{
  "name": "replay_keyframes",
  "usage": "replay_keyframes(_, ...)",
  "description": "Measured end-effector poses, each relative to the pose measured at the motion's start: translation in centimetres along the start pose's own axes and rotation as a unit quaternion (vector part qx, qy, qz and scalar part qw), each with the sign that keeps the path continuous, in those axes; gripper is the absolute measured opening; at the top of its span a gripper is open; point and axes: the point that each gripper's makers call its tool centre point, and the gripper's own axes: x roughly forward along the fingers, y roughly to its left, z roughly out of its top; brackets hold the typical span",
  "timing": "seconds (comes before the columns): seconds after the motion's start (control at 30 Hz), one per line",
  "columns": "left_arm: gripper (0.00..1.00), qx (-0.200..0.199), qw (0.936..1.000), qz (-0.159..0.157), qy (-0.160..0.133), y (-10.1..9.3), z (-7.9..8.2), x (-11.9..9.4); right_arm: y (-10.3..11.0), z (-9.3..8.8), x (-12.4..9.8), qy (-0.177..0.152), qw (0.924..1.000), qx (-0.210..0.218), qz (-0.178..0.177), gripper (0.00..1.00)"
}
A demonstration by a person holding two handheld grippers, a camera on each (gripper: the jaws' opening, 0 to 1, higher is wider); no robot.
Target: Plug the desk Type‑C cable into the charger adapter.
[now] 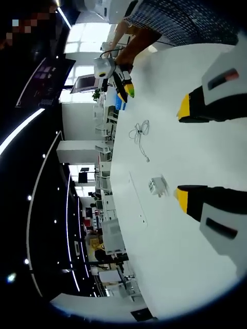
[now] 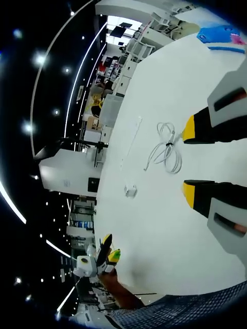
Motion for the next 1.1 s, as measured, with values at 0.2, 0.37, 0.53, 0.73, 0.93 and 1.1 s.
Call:
replay_keyframes(0.2, 0.54, 0.003, 0.9999, -0.012, -0.01, 0.8, 0.5, 0.3, -0.6, 0.0, 0.6, -0.001, 1.0, -0.001, 0.005, 0.3)
replay_keyframes(0.37, 0.55, -0.005, 0.9997, -0.02, -0.009, 1.2, 0.2, 1.0, -0.7, -0.2, 1.0, 0.005, 0.9999, 0.005, 0.009, 0.3)
replay_keyframes(0.53, 0.54, -0.002, 0.9998, -0.021, 0.0, 1.4, 0.2, 1.4, -0.8, 0.0, 1.3, 0.011, 0.9998, 0.004, 0.017, 0.3)
replay_keyframes(0.73, 0.54, 0.008, 0.9996, -0.025, 0.011, 1.7, 0.5, 2.1, -0.9, 1.0, 1.9, 0.016, 0.9994, -0.015, 0.027, 0.3)
replay_keyframes(0.93, 0.56, 0.02, 0.9989, -0.038, 0.018, 2.2, 0.6, 2.8, -1.0, 2.1, 2.8, 0.015, 0.9985, -0.03, 0.044, 0.3)
replay_keyframes(1.1, 0.56, 0.009, 0.9989, -0.042, 0.022, 2.7, 0.9, 3.0, -1.0, 2.5, 3.5, 0.02, 0.9978, -0.027, 0.056, 0.3)
